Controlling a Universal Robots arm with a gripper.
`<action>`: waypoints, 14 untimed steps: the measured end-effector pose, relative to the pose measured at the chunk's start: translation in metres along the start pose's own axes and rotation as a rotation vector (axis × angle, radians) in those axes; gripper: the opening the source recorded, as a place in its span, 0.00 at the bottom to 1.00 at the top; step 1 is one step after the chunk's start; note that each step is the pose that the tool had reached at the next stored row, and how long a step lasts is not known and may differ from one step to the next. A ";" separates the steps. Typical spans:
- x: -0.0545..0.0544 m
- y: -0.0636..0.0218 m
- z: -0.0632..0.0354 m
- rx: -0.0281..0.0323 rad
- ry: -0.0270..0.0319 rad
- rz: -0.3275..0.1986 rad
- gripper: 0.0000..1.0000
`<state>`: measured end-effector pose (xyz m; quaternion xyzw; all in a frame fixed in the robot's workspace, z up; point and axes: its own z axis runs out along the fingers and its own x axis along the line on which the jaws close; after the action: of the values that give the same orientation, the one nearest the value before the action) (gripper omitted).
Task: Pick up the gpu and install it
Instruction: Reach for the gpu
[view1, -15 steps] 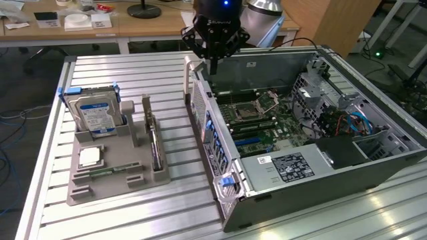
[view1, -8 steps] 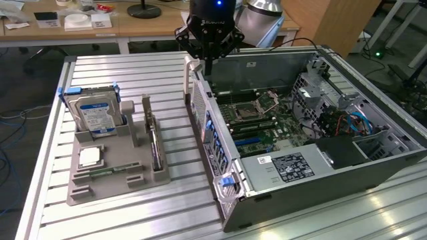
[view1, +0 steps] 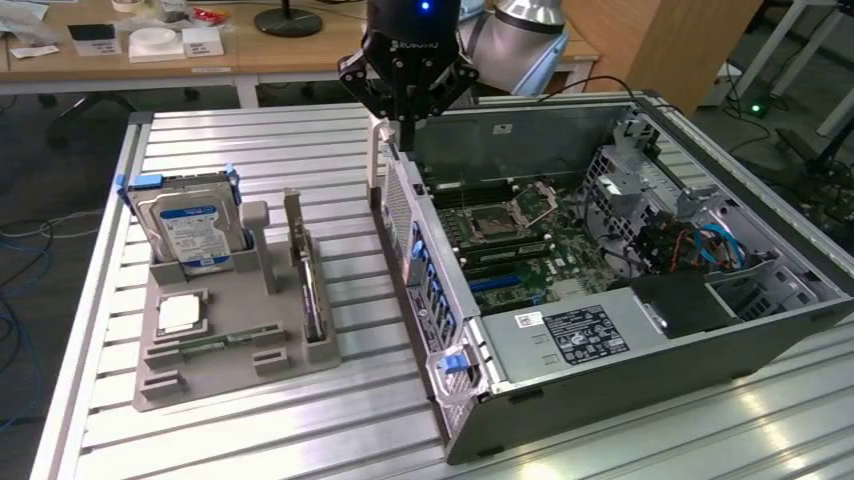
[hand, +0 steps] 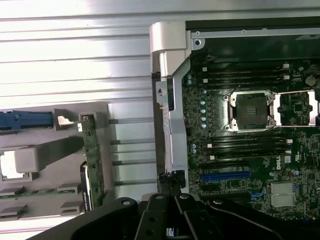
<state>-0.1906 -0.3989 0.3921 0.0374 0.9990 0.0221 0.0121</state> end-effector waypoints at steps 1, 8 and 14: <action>0.001 -0.0001 0.0000 0.0000 0.0001 0.000 0.11; 0.011 -0.0008 0.0001 0.0000 0.0005 0.000 0.11; 0.019 -0.0014 0.0001 0.0000 0.0007 0.000 0.11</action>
<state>-0.2093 -0.3989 0.3915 0.0374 0.9990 0.0221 0.0117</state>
